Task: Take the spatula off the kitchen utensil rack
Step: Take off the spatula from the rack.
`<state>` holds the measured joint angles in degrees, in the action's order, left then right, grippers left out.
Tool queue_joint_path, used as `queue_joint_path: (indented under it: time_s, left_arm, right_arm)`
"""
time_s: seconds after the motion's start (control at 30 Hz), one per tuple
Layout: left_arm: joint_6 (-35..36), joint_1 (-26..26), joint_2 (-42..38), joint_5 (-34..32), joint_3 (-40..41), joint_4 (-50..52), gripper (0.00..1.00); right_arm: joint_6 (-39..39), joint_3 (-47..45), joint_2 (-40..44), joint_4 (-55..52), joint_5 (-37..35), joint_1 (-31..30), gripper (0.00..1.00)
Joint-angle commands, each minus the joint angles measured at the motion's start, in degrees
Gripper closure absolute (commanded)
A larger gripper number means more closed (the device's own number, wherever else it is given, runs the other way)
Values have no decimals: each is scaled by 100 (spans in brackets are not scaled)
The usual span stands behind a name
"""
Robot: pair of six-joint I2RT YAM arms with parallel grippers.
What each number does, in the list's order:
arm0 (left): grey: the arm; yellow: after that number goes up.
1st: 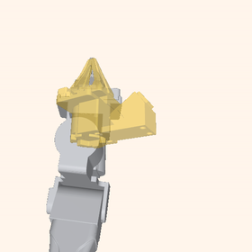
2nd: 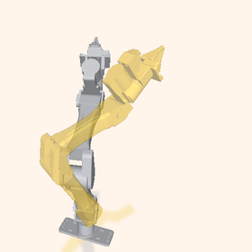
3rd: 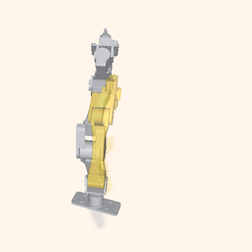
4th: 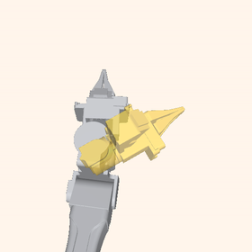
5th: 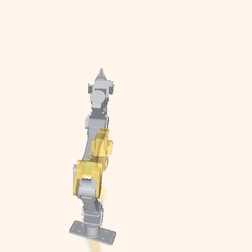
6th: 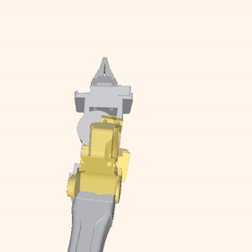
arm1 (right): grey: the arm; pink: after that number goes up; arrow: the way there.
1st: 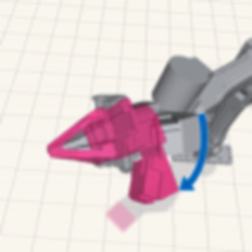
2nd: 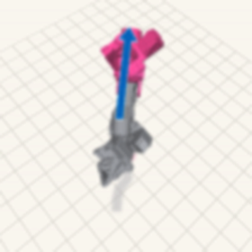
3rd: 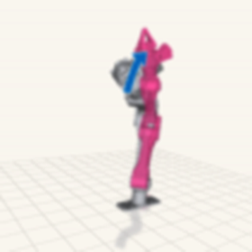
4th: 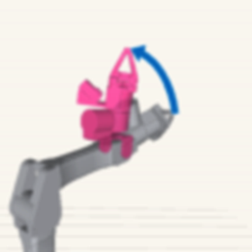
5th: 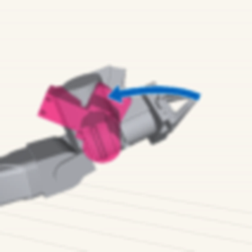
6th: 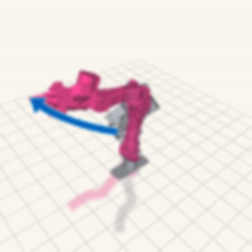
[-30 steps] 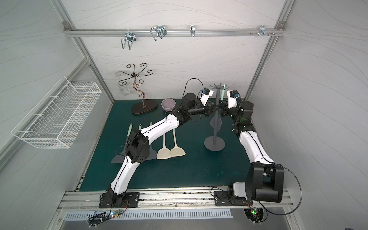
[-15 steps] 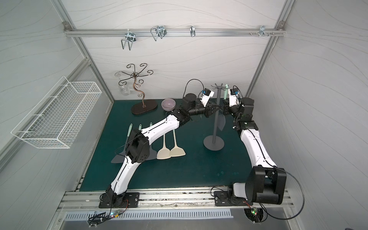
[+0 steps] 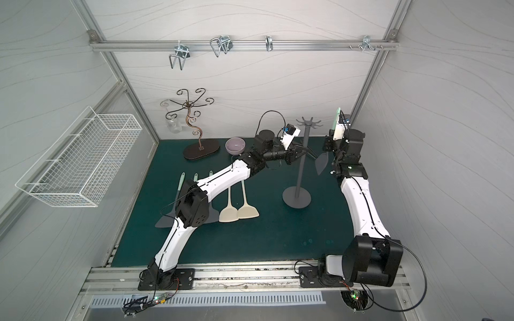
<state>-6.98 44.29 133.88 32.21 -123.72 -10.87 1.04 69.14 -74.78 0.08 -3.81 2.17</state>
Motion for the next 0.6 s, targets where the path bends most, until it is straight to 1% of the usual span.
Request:
queue_joint_path:
  time_s: [0.0, 0.07, 0.13, 0.17, 0.2, 0.27, 0.4, 0.5, 0.53, 0.57]
  left_arm:
    - [279, -55, 74, 140, -23, -219, 91]
    - [259, -21, -84, 225, 336, -444, 75]
    - [284, 9, -244, 209, 628, -553, 65]
    - [293, 29, -316, 190, 742, -571, 57]
    - [295, 31, -382, 173, 850, -604, 51]
    - [298, 53, -518, 133, 1036, -648, 43]
    - [304, 53, -799, 36, 1343, -718, 34]
    - [319, 60, -1077, -55, 1672, -793, 27]
    - [328, 53, -1198, -89, 1770, -810, 22]
    - [340, 53, -1323, -122, 2028, -839, 20]
  right_arm:
    - [-150, 84, 512, -458, -727, 11, 100]
    - [-100, 237, 658, -728, -910, 11, 100]
    - [-48, 453, 756, -959, -1055, 11, 100]
    - [-35, 588, 801, -1087, -1117, 11, 100]
    - [-25, 684, 849, -1181, -1151, 11, 100]
    - [1, 876, 952, -1339, -1173, 11, 100]
    - [2, 1148, 1179, -1639, -1060, 10, 100]
    - [-3, 1349, 1385, -1892, -716, 11, 100]
    - [-4, 1400, 1469, -1957, -538, 11, 100]
    - [-6, 1467, 1549, -2030, -331, 11, 100]
